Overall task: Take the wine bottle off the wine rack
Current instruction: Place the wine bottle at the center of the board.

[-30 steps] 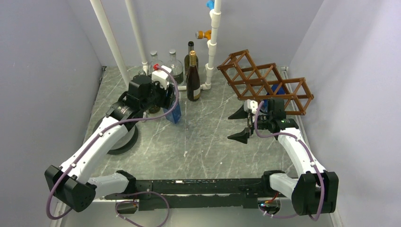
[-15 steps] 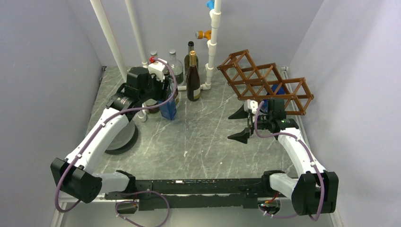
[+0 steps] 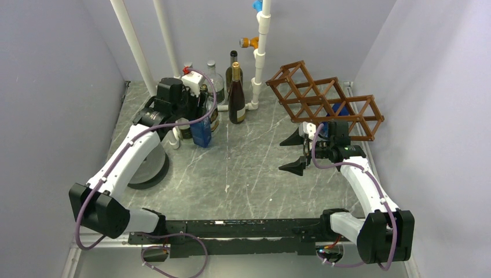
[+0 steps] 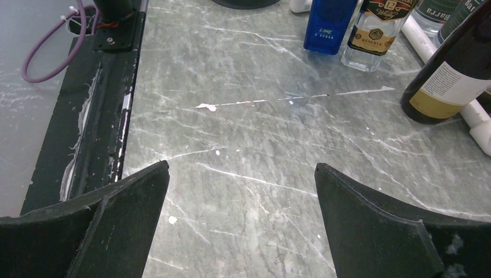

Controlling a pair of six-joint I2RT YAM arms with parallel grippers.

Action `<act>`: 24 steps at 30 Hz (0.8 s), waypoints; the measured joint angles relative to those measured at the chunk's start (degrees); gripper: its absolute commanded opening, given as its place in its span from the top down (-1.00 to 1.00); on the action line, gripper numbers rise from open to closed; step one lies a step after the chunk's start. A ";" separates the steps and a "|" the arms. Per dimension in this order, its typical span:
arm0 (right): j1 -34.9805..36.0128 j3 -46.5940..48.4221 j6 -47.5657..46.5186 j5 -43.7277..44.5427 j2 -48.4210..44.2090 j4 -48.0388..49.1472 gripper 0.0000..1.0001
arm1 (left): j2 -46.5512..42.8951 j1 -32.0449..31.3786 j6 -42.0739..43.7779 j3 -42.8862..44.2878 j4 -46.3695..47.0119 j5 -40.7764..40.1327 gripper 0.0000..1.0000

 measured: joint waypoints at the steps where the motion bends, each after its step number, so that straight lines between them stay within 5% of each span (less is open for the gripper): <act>1: -0.02 0.00 0.00 0.00 0.00 0.00 -0.99 | 0.33 0.13 0.00 0.02 -0.17 0.04 1.00; 10: -0.17 0.00 -0.15 0.00 0.00 -0.02 -0.99 | 2.82 1.16 0.15 0.94 -0.20 0.55 1.00; 24: -0.22 0.00 -0.55 -0.02 0.00 -0.07 -0.99 | 3.76 1.57 0.20 1.25 -0.24 1.36 0.47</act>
